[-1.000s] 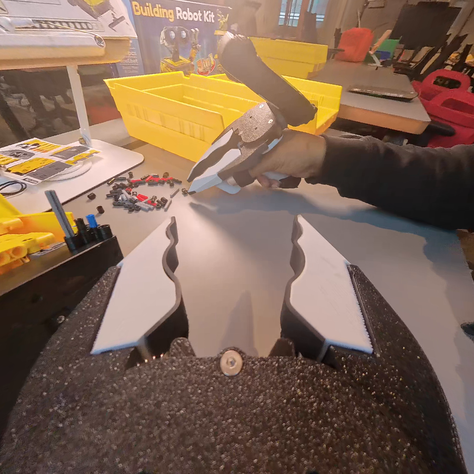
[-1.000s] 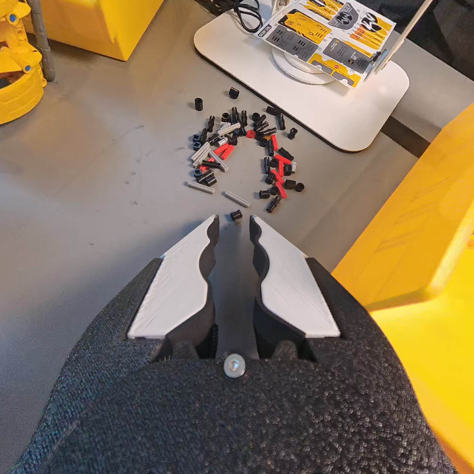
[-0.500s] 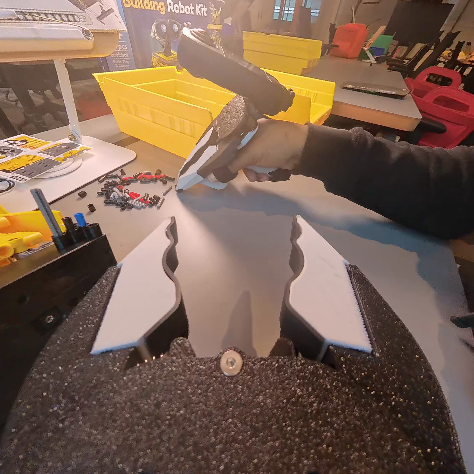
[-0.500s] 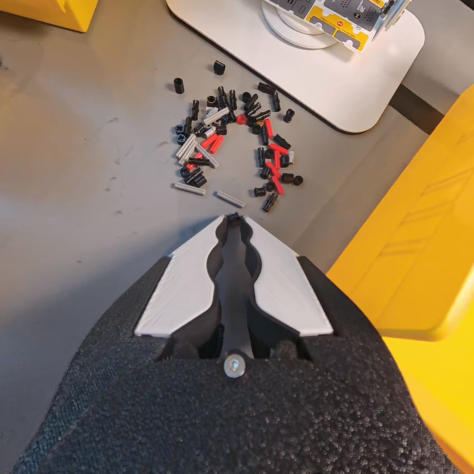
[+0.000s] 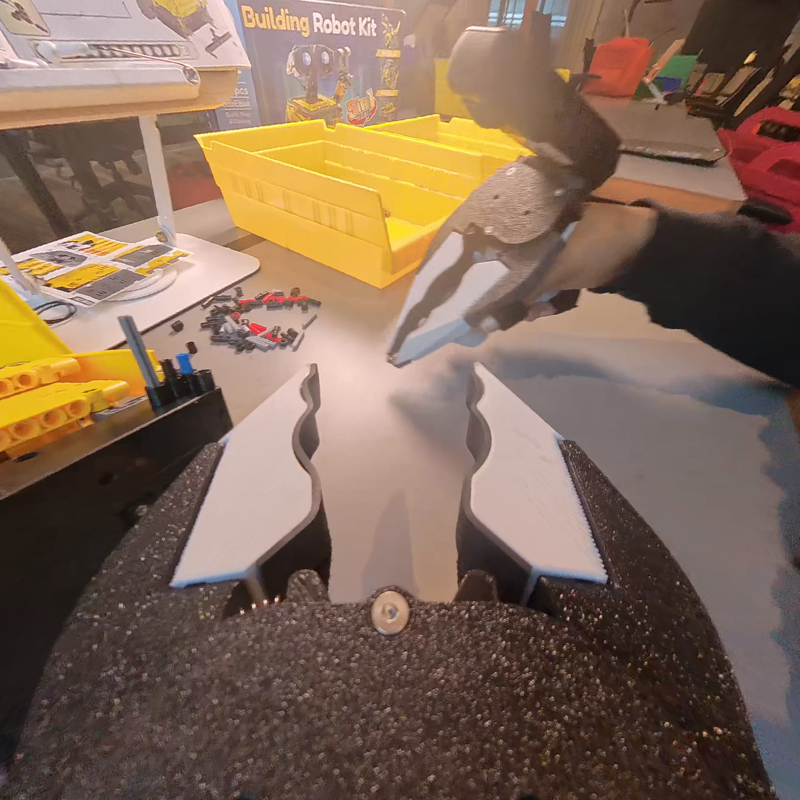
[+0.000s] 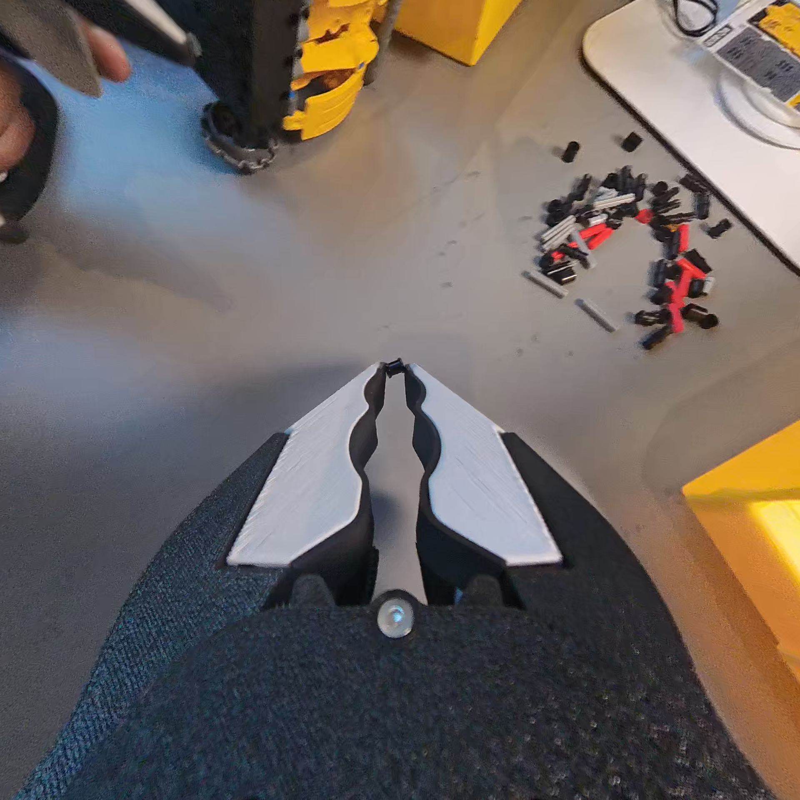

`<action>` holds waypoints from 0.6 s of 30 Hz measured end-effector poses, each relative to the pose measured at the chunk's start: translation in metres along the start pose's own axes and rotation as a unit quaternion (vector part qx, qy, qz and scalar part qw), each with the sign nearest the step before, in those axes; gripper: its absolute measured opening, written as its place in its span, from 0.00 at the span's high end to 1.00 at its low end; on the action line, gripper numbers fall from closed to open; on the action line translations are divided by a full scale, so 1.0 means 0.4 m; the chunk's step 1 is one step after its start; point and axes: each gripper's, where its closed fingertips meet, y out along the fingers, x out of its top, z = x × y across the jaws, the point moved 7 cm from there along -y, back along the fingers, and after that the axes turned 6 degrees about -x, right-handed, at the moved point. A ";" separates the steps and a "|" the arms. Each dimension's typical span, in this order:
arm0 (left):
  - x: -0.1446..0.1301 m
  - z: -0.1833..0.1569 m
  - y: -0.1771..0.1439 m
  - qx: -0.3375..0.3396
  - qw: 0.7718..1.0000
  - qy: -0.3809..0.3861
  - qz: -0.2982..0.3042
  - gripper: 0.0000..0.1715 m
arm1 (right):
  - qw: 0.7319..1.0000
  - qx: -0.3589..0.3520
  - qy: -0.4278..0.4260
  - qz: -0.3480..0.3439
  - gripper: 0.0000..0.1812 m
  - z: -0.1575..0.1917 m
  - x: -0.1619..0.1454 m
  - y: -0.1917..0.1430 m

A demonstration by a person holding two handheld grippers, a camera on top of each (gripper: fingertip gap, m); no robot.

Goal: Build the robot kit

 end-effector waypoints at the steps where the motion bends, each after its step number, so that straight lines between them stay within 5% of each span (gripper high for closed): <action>1: -0.001 0.006 -0.004 0.013 1.000 0.009 0.007 0.63 | 1.000 0.008 -0.007 0.004 0.95 0.017 -0.007 -0.007; 7: -0.008 0.055 -0.036 0.078 0.996 0.019 0.028 0.71 | 0.999 0.030 -0.034 0.026 0.95 0.070 -0.031 -0.014; 18: -0.012 0.074 -0.048 0.084 0.996 -0.004 0.025 0.74 | 0.999 0.027 -0.027 0.021 0.90 0.051 -0.039 0.000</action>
